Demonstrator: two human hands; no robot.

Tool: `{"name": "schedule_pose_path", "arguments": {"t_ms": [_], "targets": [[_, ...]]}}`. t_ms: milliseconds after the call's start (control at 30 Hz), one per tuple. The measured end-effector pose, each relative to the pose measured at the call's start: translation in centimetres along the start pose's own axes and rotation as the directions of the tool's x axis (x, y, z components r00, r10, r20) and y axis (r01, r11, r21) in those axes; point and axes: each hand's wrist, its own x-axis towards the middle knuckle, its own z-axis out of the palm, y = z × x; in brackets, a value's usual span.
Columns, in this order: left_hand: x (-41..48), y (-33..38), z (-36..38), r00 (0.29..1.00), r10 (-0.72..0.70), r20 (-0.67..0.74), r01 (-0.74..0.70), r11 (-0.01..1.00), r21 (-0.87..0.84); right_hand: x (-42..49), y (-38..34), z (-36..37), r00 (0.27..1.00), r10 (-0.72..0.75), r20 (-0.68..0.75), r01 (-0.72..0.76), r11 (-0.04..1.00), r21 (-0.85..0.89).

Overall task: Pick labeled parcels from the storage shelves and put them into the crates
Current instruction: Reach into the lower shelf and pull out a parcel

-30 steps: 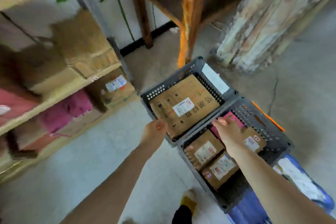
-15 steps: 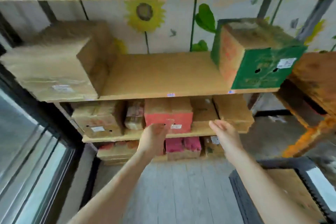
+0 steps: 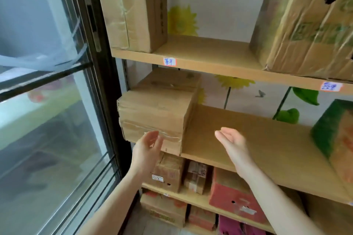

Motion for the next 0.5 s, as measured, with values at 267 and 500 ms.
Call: {"name": "schedule_pose_path", "arguments": {"t_ms": [267, 500], "targets": [[9.6, -2.1, -4.5, 0.976, -0.048, -0.215, 0.058, 0.998, 0.036, 9.1, -3.3, 8.5, 0.998, -0.047, 0.046, 0.052, 0.991, -0.120], [14.7, -3.8, -6.5, 0.991, -0.099, -0.093, 0.094, 0.994, -0.058, 10.9, -2.4, 11.1, 0.954, 0.291, 0.073, -0.300, 0.935, 0.191]]}}
